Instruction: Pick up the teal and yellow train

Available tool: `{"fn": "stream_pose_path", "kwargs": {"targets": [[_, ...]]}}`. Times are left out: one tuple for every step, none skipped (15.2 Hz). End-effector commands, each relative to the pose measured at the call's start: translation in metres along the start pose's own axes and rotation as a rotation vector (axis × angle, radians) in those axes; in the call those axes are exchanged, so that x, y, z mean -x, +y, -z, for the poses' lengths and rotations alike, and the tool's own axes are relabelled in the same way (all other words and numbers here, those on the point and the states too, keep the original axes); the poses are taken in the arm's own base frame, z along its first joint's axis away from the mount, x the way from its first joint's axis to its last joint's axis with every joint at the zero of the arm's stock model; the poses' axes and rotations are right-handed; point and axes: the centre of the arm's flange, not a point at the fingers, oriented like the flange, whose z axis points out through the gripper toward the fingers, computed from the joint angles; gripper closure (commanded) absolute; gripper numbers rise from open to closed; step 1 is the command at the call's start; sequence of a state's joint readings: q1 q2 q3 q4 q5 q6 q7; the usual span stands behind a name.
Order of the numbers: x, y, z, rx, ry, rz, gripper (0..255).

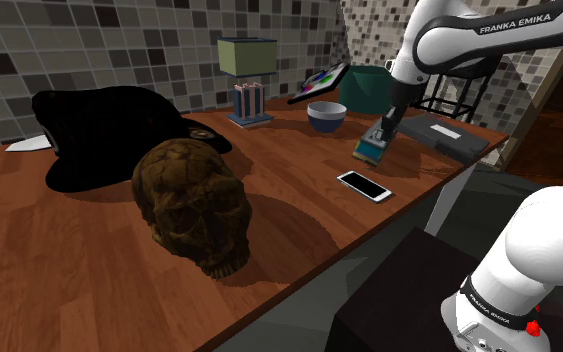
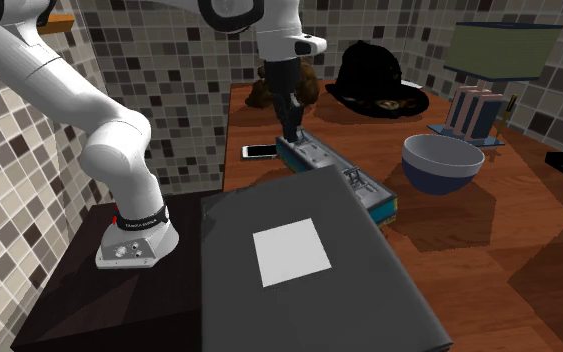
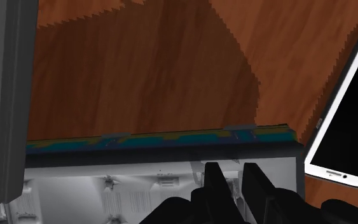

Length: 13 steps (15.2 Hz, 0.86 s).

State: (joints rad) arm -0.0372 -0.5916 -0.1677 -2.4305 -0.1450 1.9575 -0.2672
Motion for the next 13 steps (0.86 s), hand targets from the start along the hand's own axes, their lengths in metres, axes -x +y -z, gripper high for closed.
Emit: {"fn": "stream_pose_path", "kwargs": {"targets": [[-0.001,0.000,0.011,0.001,0.003,0.001,255],[-0.001,0.000,0.016,0.001,0.003,0.001,255],[-0.002,0.000,0.021,0.001,0.003,0.001,255],[-0.002,0.001,0.027,0.001,0.003,0.001,255],[-0.003,0.001,0.032,0.001,0.003,0.001,255],[-0.003,0.002,0.037,0.001,0.003,0.001,255],[-0.004,0.002,0.042,0.001,0.003,0.001,255],[-0.004,0.002,0.048,0.001,0.003,0.001,255],[-0.005,0.003,0.053,0.001,0.003,0.001,255],[-0.005,0.003,0.058,0.001,0.003,0.001,255],[-0.006,0.004,0.063,0.001,0.003,0.001,255],[-0.006,0.004,0.064,0.001,0.003,0.001,255],[-0.006,0.004,0.064,0.001,0.003,0.001,255]]}}
